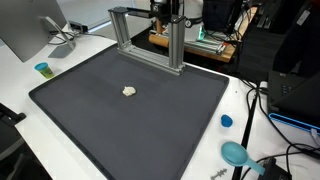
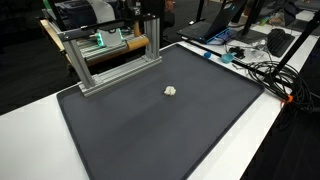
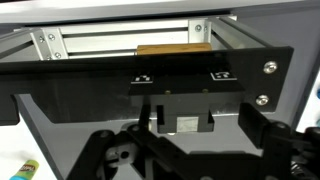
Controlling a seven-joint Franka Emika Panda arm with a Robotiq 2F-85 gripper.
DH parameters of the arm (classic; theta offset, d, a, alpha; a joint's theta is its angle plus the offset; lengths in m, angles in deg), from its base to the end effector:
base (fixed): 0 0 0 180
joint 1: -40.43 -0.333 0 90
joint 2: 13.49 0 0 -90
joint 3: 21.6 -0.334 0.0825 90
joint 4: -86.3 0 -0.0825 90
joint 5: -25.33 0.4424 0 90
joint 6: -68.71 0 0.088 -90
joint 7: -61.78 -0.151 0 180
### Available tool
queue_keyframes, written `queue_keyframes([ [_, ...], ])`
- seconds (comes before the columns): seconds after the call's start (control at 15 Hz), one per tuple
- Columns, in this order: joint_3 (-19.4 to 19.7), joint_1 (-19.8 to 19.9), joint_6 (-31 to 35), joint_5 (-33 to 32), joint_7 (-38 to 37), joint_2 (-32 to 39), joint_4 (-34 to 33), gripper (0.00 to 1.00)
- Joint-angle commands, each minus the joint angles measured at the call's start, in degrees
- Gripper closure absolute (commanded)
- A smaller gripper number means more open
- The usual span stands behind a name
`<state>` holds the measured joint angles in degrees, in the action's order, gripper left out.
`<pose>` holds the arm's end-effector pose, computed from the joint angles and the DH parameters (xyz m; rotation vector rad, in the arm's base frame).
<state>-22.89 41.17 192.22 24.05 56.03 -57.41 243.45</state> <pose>0.3804 0.0006 0.3992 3.1002 -0.1318 0.2813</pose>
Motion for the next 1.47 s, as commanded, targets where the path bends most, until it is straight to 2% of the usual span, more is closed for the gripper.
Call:
queue_keyframes([
  [0.0,0.0,0.16,0.02,0.32,0.45,0.39,-0.14,0.12],
  [0.27,-0.38,0.64,0.16,-0.62,0.26,0.77,-0.14,0.12],
  [0.53,-0.75,1.23,1.22,-1.39,-0.26,1.52,-0.15,0.17],
  [0.67,-1.17,1.63,1.59,-2.04,-0.54,1.78,-0.15,0.12],
  [0.87,-1.0,0.93,0.53,-1.26,-0.09,1.18,-0.13,0.0],
  [1.13,-0.79,-0.15,-1.05,-0.47,0.65,-0.2,-0.12,0.0],
  [1.4,-1.4,0.41,0.6,-1.61,0.02,0.04,-0.14,0.0],
])
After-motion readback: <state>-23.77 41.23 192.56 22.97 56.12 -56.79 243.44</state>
